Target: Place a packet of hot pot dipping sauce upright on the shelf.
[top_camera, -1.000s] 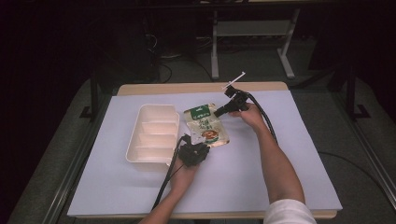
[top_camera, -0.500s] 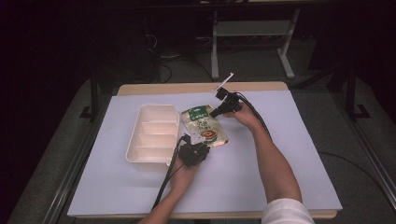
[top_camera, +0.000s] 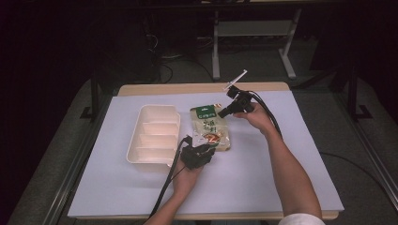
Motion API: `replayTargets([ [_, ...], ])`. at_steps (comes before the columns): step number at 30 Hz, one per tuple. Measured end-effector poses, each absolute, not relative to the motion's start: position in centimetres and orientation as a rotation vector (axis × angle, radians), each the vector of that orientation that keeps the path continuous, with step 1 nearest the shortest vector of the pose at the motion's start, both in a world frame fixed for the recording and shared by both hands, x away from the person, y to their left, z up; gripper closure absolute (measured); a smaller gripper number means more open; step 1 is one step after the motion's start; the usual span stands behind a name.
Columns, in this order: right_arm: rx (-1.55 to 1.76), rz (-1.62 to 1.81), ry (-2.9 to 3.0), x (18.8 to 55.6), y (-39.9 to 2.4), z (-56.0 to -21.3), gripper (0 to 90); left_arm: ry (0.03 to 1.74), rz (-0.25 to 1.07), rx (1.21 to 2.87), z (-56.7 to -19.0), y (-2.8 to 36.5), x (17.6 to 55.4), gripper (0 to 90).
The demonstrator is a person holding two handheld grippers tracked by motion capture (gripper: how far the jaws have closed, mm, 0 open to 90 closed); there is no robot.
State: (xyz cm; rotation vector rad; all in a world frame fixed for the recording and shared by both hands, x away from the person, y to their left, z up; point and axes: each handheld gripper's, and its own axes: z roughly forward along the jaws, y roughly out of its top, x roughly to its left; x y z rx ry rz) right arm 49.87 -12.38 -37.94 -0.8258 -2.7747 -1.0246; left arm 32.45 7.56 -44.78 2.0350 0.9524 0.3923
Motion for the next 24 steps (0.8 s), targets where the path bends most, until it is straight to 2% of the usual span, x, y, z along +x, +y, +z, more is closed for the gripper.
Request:
replayTargets([
  [15,-0.754,-1.119,-2.74,45.1,-15.1,-36.3,90.0,0.884,0.409,2.042,-44.4,6.8,30.9,60.7],
  [24,-0.808,-1.067,-2.669,45.3,-15.6,-39.4,90.0,0.925,0.365,2.09,-45.2,6.5,31.3,64.2],
])
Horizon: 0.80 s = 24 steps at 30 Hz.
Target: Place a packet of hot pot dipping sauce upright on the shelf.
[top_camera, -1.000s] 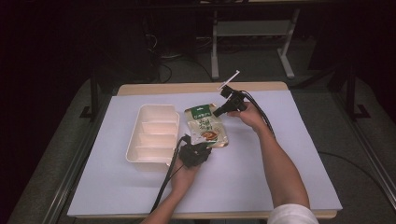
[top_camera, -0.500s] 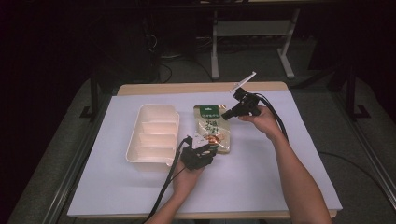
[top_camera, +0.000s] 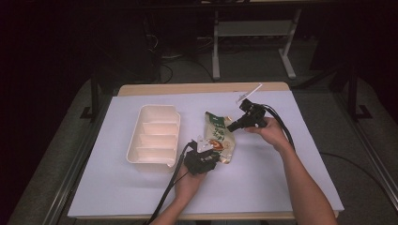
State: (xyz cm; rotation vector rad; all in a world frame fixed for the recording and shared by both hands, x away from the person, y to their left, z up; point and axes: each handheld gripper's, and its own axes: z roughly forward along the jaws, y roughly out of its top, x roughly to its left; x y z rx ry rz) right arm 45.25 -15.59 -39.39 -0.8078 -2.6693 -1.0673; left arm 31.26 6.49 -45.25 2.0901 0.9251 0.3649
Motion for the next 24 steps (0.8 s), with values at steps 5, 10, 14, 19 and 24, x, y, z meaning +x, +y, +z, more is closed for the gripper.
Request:
replayTargets([
  [5,-0.831,-1.088,-2.646,45.7,-15.6,-40.0,89.1,0.941,0.355,2.103,-45.4,6.5,31.6,66.2],
  [10,-0.87,-1.105,-2.618,46.2,-15.8,-40.6,84.8,0.939,0.365,2.115,-45.3,6.3,31.6,66.2],
  [14,-0.887,-1.082,-2.627,46.5,-15.1,-41.5,79.3,0.942,0.353,2.111,-45.3,6.4,31.7,67.3],
  [19,-0.925,-1.054,-2.62,46.8,-13.9,-42.9,77.6,0.937,0.355,2.115,-45.3,6.4,31.7,67.1],
  [24,-0.981,-1.067,-2.601,47.0,-14.0,-43.1,88.0,0.929,0.353,2.113,-45.3,6.5,31.7,66.3],
])
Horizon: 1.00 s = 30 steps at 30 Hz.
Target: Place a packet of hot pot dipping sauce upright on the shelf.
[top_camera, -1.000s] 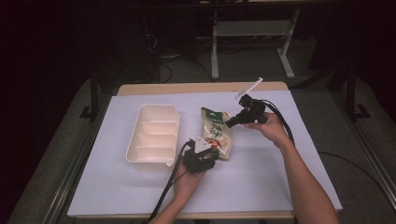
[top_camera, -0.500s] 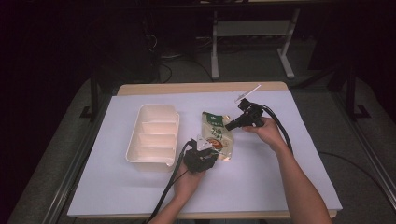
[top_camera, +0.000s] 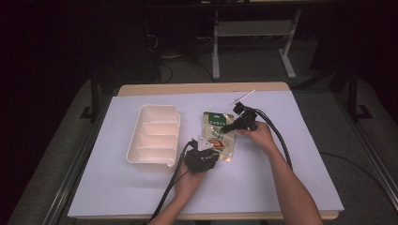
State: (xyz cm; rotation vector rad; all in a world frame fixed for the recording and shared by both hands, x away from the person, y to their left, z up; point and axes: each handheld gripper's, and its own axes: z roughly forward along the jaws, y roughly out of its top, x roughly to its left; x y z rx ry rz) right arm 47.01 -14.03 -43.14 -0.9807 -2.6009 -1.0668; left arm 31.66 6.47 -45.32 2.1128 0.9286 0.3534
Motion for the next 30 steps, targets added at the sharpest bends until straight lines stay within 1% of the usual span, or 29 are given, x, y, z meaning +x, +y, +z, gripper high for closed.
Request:
replayTargets([
  [1,-0.994,-1.07,-2.606,46.8,-14.0,-42.9,89.2,0.925,0.349,2.115,-45.3,6.5,31.6,65.8],
  [5,-0.978,-1.083,-2.606,46.6,-13.9,-42.5,89.6,0.907,0.353,2.11,-45.0,6.6,31.4,65.0],
  [10,-0.921,-1.164,-2.624,45.8,-14.1,-40.5,89.7,0.859,0.336,2.077,-44.3,6.6,30.6,62.6],
  [18,-0.862,-1.245,-2.632,44.2,-14.3,-38.1,89.7,0.781,0.328,2.074,-43.4,7.3,29.2,58.8],
  [21,-0.829,-1.278,-2.65,43.3,-14.1,-36.9,89.7,0.76,0.315,2.068,-43.1,7.8,28.6,55.8],
  [30,-0.757,-1.338,-2.683,41.8,-13.7,-34.9,89.9,0.675,0.297,2.071,-42.5,9.0,26.9,50.4],
])
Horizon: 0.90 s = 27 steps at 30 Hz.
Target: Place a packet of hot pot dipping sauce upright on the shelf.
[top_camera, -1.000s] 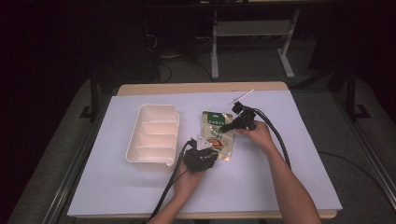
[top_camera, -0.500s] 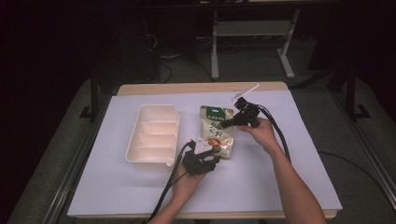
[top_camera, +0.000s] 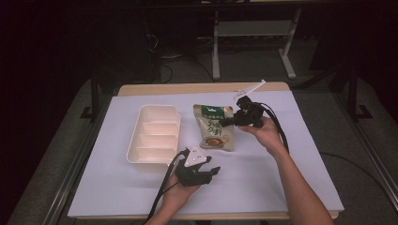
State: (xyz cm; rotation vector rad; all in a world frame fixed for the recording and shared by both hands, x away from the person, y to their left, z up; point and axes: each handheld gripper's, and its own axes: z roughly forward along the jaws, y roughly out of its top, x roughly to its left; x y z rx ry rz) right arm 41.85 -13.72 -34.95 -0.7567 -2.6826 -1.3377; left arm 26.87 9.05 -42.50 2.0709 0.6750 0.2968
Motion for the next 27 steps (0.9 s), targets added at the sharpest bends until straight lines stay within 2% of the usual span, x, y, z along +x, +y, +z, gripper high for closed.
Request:
replayTargets([
  [11,-0.727,-1.387,-2.707,41.5,-13.1,-33.0,89.9,0.586,0.267,2.087,-42.6,9.8,25.0,42.4],
  [27,-0.61,-1.423,-2.724,41.3,-10.4,-30.3,89.9,0.551,0.252,2.068,-43.0,11.7,23.2,36.5],
])
